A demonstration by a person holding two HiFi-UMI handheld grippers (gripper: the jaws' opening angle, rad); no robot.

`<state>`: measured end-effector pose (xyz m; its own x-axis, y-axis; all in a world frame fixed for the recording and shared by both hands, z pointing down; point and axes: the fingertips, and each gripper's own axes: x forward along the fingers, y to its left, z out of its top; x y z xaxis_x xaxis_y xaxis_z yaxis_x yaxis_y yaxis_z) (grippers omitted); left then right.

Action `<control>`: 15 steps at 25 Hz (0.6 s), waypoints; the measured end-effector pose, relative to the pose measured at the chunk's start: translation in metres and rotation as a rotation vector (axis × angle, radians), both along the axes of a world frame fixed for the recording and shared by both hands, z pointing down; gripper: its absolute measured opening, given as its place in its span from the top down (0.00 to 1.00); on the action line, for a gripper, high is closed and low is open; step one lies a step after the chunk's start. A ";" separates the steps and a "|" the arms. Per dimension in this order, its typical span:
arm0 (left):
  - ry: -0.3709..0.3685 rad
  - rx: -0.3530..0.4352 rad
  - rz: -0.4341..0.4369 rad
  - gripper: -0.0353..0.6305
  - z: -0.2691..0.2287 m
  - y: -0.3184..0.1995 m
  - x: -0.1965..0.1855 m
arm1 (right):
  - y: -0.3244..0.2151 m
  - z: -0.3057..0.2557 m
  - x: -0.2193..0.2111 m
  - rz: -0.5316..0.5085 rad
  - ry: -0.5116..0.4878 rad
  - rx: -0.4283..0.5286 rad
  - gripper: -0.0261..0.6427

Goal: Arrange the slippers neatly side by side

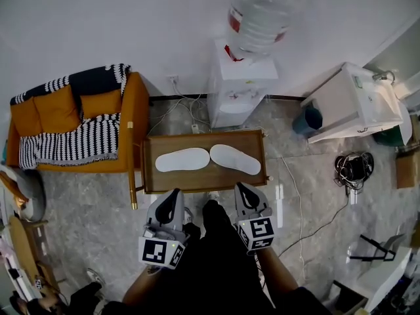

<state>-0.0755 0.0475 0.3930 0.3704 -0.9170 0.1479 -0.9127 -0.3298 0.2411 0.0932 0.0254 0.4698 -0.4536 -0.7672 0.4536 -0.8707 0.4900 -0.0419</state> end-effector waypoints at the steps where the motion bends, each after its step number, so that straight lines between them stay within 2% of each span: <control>1: 0.001 -0.003 0.000 0.93 0.001 -0.005 0.004 | -0.006 0.005 0.004 -0.007 0.011 -0.009 0.95; 9: -0.012 -0.026 0.012 0.93 0.009 -0.046 0.038 | -0.051 0.056 0.027 -0.099 0.117 -0.105 0.95; 15: -0.016 -0.055 0.012 0.93 0.017 -0.071 0.050 | -0.073 0.101 0.034 -0.209 0.216 -0.211 0.95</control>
